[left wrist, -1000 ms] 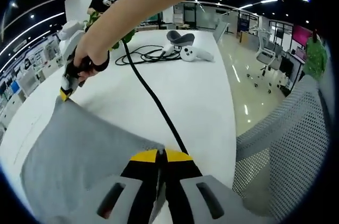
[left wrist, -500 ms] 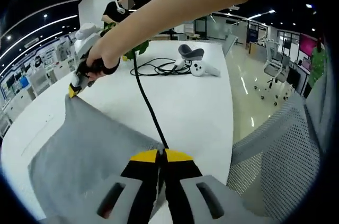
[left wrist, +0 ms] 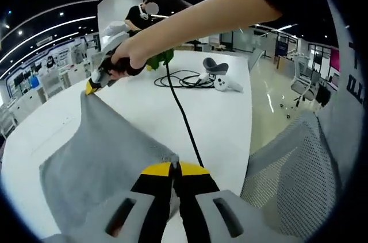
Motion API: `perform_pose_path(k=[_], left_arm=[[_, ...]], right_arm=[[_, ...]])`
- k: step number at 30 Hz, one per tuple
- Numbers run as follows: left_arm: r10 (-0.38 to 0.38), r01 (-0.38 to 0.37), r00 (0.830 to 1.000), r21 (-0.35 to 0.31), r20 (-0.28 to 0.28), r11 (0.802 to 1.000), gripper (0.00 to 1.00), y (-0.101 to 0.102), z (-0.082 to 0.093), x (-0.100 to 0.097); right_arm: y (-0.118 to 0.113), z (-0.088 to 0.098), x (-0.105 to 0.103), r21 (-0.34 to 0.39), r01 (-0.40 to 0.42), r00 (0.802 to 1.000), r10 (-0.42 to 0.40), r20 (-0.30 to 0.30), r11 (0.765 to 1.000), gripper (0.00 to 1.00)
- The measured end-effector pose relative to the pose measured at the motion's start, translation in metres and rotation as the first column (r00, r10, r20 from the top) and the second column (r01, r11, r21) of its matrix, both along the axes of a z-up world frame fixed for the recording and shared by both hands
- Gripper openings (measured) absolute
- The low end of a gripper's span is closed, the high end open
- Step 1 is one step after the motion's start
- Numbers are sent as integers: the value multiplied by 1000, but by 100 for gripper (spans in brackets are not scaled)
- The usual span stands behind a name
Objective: Fold the towel on the table until its edges align and the towel forms a compact rectangular stack.
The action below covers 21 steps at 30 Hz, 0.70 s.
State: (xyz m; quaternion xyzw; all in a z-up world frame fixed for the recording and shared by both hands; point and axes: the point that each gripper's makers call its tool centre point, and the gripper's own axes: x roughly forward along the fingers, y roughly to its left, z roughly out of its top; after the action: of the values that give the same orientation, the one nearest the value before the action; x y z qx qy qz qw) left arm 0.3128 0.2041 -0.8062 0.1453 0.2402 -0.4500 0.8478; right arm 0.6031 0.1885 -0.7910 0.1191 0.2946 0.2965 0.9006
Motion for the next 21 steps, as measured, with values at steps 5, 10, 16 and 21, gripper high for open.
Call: perform_pose_path(k=[5, 10, 16, 21], left_arm=[[35, -36, 999, -24, -14, 999, 3, 14, 5, -4], [74, -75, 997, -40, -24, 996, 3, 33, 9, -8], [107, -109, 994, -74, -25, 991, 3, 51, 16, -10], [132, -133, 991, -81, -13, 988, 3, 69, 20, -11]], right_arm=[[14, 11, -4, 19, 1, 1000, -1, 2, 1000, 1], [28, 20, -8, 28, -6, 1000, 6, 12, 1000, 1], [43, 29, -10, 36, -10, 1000, 10, 15, 999, 1], [58, 34, -10, 35, -10, 1000, 9, 12, 999, 1]])
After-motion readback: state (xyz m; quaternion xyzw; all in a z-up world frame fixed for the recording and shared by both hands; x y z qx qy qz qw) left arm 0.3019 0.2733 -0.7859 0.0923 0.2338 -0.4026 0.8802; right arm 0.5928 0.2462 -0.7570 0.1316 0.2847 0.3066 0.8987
